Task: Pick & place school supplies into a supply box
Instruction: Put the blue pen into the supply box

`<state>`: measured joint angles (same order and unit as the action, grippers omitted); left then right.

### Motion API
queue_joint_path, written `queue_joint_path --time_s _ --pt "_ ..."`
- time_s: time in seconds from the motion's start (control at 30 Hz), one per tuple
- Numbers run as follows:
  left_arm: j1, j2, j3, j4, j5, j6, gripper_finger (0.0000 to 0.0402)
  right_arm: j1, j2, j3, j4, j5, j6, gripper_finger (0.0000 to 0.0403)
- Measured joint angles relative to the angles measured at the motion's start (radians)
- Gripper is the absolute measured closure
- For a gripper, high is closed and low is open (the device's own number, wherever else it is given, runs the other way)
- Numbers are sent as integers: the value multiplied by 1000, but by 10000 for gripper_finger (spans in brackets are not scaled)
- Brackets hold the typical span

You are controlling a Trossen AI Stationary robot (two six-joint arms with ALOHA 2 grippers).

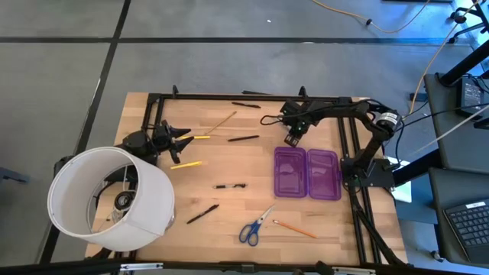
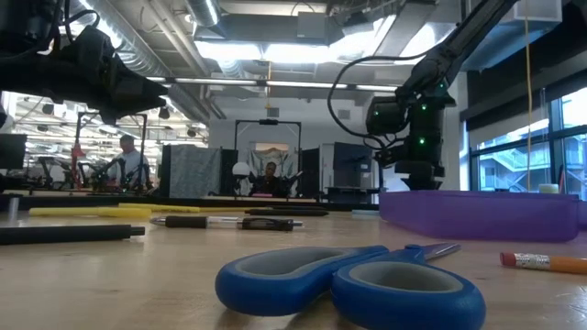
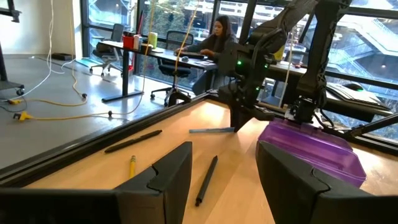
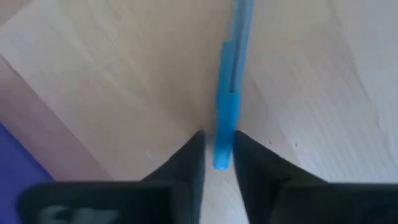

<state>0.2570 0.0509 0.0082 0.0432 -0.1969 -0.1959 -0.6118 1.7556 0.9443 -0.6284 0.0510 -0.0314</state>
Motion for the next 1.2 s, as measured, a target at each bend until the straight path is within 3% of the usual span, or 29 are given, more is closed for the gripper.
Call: queue_joint_path --time_s 0.13,0.47,0.83,0.97,1.2 --pt "0 0 0 0 0 0 231 0 0 0 2 5 -1 385" --pt "0 0 0 0 0 0 230 0 -28 -5 2 14 1 370" --pt "0 0 0 0 0 0 231 11 -205 -5 -64 4 -4 370" --pt "0 0 0 0 0 0 231 66 -295 -4 -114 -44 -57 371" --pt "0 0 0 0 0 0 231 267 -379 -3 -283 -73 -160 366"
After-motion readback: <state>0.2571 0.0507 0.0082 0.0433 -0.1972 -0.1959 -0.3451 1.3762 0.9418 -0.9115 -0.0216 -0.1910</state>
